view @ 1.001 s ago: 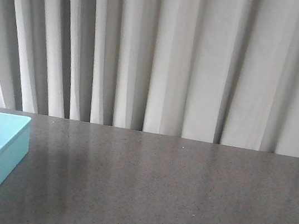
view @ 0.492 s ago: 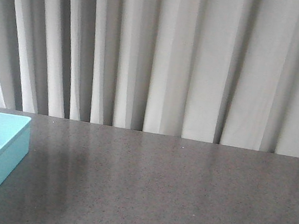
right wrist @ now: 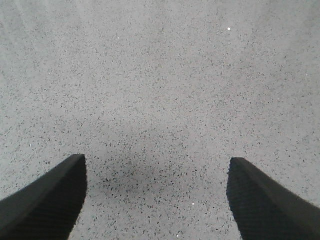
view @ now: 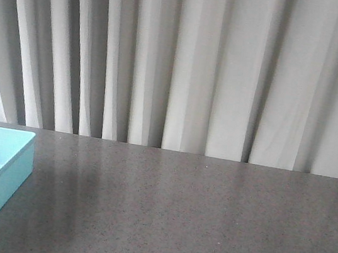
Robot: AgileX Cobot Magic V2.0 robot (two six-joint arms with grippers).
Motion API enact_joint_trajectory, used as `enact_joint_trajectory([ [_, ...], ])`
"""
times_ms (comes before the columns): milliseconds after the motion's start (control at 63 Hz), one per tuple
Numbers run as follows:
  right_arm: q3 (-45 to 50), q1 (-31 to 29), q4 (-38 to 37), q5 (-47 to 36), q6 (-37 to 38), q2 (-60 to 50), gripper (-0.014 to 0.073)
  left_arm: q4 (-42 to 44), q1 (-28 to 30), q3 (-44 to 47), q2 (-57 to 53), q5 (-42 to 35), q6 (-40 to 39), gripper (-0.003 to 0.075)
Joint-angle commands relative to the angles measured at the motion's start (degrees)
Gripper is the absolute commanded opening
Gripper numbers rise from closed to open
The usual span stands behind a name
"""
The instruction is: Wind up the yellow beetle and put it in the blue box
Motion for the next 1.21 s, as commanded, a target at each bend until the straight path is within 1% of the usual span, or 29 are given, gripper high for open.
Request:
enact_joint_trajectory([
  [0,-1.34,0.09,0.14,-4.13,0.02,-0.02,0.0558,5.18,-3.89,-0.69,0.33,-2.35,-6.30,0.0555],
  [79,-1.34,0.09,0.23,-4.13,0.02,-0.02,0.0558,9.96,-6.04,-0.69,1.04,-0.93,-11.69,0.0555],
  [143,-1.34,0.09,0.28,-4.06,0.02,-0.02,0.0558,13.34,-6.57,0.00,0.79,-1.52,-15.32,0.0555],
  [191,-1.34,0.09,0.29,-4.16,0.02,-0.02,0.0558,15.13,-6.57,1.80,-0.28,-3.81,-18.15,0.0555],
  [286,-1.34,0.09,0.29,-4.08,0.02,-0.02,0.0558,17.08,-6.50,7.31,-3.37,-11.20,-23.23,0.0555],
  [365,-1.34,0.09,0.29,-3.97,0.02,-0.02,0.0558,17.20,-6.50,10.99,-4.52,-14.51,-23.77,0.0555],
  [445,-1.34,0.09,0.29,-3.96,0.02,-0.02,0.0558,17.20,-6.50,12.78,-4.38,-14.88,-23.77,0.0538],
  [477,-1.34,0.09,0.29,-3.52,0.02,-0.02,0.0556,17.20,-6.50,13.07,-4.33,-14.88,-23.77,0.0525],
  [540,-1.34,0.09,0.29,-2.42,0.02,-0.02,0.0536,17.20,-6.50,13.41,-4.33,-14.80,-23.77,0.0468],
  [635,-1.34,0.09,0.29,-2.17,0.02,-0.02,0.0463,17.20,-6.50,13.41,-4.33,-15.52,-23.77,0.0351],
  [683,-1.34,0.09,0.29,-1.89,0.02,-0.02,0.0405,17.20,-6.50,13.41,-4.33,-16.06,-23.77,0.0279],
  [699,-1.34,0.09,0.29,-1.78,0.02,-0.02,0.0377,17.20,-6.50,13.41,-4.33,-16.20,-23.77,0.0247],
  [762,-1.34,0.09,0.29,-1.42,0.02,-0.02,0.0297,17.20,-6.50,13.41,-4.33,-16.49,-23.77,0.0162],
  [778,-1.34,0.09,0.29,-1.39,0.02,-0.02,0.0265,17.20,-6.50,13.41,-4.33,-16.54,-23.77,0.0132],
  [842,-1.34,0.09,0.29,-1.39,0.02,-0.02,0.0160,17.20,-6.50,13.41,-4.33,-16.54,-23.77,0.0050],
  [890,-1.34,0.09,0.29,-1.39,0.02,-0.02,0.0099,17.20,-6.50,13.41,-4.33,-16.54,-23.77,-0.0008],
  [985,-1.34,0.09,0.29,-1.39,0.02,-0.02,-0.0015,17.24,-6.50,13.41,-4.33,-16.94,-23.77,-0.0007],
  [1191,-1.34,0.09,0.29,-1.19,0.02,-0.02,-0.0008,17.24,-6.50,13.41,-4.33,-16.40,-23.77,-0.0006],
])
